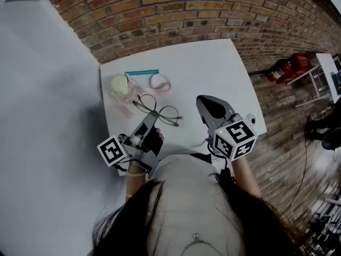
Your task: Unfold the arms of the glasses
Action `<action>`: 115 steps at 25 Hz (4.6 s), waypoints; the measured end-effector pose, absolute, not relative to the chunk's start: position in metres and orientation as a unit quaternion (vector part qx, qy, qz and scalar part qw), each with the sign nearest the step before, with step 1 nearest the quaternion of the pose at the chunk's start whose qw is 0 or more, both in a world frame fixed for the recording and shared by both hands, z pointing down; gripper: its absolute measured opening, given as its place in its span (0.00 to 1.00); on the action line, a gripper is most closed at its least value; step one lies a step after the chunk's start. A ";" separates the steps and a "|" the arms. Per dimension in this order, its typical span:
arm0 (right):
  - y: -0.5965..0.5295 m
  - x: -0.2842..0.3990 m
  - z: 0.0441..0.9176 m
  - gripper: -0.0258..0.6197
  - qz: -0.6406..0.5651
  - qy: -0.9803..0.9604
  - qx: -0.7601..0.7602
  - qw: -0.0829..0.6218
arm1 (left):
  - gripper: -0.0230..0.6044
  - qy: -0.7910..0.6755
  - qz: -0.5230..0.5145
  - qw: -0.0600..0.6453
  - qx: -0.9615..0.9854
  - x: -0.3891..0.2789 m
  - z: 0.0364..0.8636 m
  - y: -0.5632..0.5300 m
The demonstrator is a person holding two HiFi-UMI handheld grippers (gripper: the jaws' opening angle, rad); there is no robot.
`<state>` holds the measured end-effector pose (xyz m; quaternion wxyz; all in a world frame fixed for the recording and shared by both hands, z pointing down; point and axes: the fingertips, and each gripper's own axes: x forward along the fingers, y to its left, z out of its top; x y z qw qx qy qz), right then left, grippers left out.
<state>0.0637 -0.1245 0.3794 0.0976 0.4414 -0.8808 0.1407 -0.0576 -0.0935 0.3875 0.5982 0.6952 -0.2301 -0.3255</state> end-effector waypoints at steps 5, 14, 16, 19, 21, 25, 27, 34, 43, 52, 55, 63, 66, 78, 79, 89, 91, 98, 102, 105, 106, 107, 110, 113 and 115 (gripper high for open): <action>-0.125 0.064 0.372 0.05 0.145 -0.883 0.439 0.078 | 0.07 -0.230 -0.327 0.598 0.695 -0.057 0.386 -0.095; -0.118 0.052 0.365 0.05 0.145 -0.901 0.405 0.053 | 0.07 -0.227 -0.331 0.597 0.695 -0.058 0.386 -0.095; -0.116 0.049 0.364 0.05 0.146 -0.905 0.397 0.048 | 0.07 -0.227 -0.331 0.598 0.693 -0.058 0.387 -0.095; -0.113 0.046 0.359 0.06 0.145 -0.911 0.384 0.042 | 0.07 -0.227 -0.334 0.601 0.690 -0.058 0.388 -0.096; -0.111 0.044 0.357 0.06 0.145 -0.915 0.375 0.036 | 0.07 -0.226 -0.335 0.601 0.689 -0.059 0.388 -0.096; -0.105 0.038 0.355 0.06 0.143 -0.923 0.355 0.030 | 0.07 -0.225 -0.338 0.602 0.688 -0.059 0.387 -0.095; -0.102 0.036 0.355 0.07 0.142 -0.927 0.347 0.030 | 0.07 -0.224 -0.338 0.601 0.689 -0.058 0.387 -0.094; -0.094 0.026 0.349 0.08 0.142 -0.937 0.318 0.028 | 0.07 -0.223 -0.342 0.602 0.686 -0.060 0.386 -0.095; -0.080 0.012 0.350 0.09 0.141 -0.952 0.270 0.032 | 0.07 -0.217 -0.349 0.606 0.682 -0.061 0.386 -0.095; -0.070 0.002 0.353 0.09 0.144 -0.961 0.233 0.042 | 0.07 -0.210 -0.357 0.610 0.676 -0.062 0.385 -0.095; -0.068 0.000 0.354 0.10 0.146 -0.962 0.227 0.043 | 0.07 -0.206 -0.360 0.611 0.674 -0.062 0.384 -0.095; -0.065 -0.001 0.354 0.11 0.151 -0.964 0.217 0.040 | 0.07 -0.200 -0.362 0.612 0.674 -0.063 0.385 -0.095; -0.065 -0.002 0.354 0.11 0.152 -0.964 0.213 0.040 | 0.07 -0.200 -0.362 0.613 0.674 -0.063 0.385 -0.095; -0.060 -0.003 0.352 0.12 0.154 -0.967 0.200 0.037 | 0.07 -0.199 -0.363 0.614 0.671 -0.062 0.386 -0.094; -0.059 -0.003 0.353 0.12 0.154 -0.967 0.199 0.038 | 0.07 -0.199 -0.364 0.615 0.671 -0.062 0.386 -0.095; -0.062 -0.001 0.351 0.08 0.130 -0.966 0.217 0.043 | 0.07 -0.194 -0.361 0.615 0.674 -0.060 0.385 -0.094; -0.062 -0.003 0.350 0.07 0.128 -0.967 0.215 0.043 | 0.07 -0.191 -0.358 0.615 0.676 -0.058 0.385 -0.094; -0.061 -0.002 0.347 0.10 0.128 -0.969 0.209 0.037 | 0.07 -0.188 -0.361 0.614 0.676 -0.058 0.383 -0.094; -0.063 0.003 0.346 0.11 0.124 -0.967 0.219 0.037 | 0.07 -0.190 -0.365 0.612 0.676 -0.061 0.382 -0.094; -0.063 0.004 0.347 0.13 0.124 -0.967 0.220 0.038 | 0.07 -0.188 -0.368 0.611 0.675 -0.063 0.381 -0.093; -0.063 0.004 0.347 0.13 0.125 -0.967 0.219 0.039 | 0.07 -0.187 -0.368 0.611 0.675 -0.063 0.380 -0.093; -0.062 0.003 0.348 0.13 0.125 -0.967 0.218 0.039 | 0.07 -0.185 -0.369 0.612 0.675 -0.063 0.379 -0.093; -0.061 0.001 0.349 0.14 0.126 -0.968 0.213 0.040 | 0.07 -0.181 -0.370 0.612 0.675 -0.062 0.379 -0.093; -0.060 0.000 0.350 0.14 0.126 -0.969 0.210 0.042 | 0.07 -0.176 -0.371 0.613 0.675 -0.061 0.377 -0.092; -0.059 -0.001 0.351 0.14 0.125 -0.969 0.208 0.044 | 0.07 -0.172 -0.370 0.614 0.676 -0.059 0.377 -0.092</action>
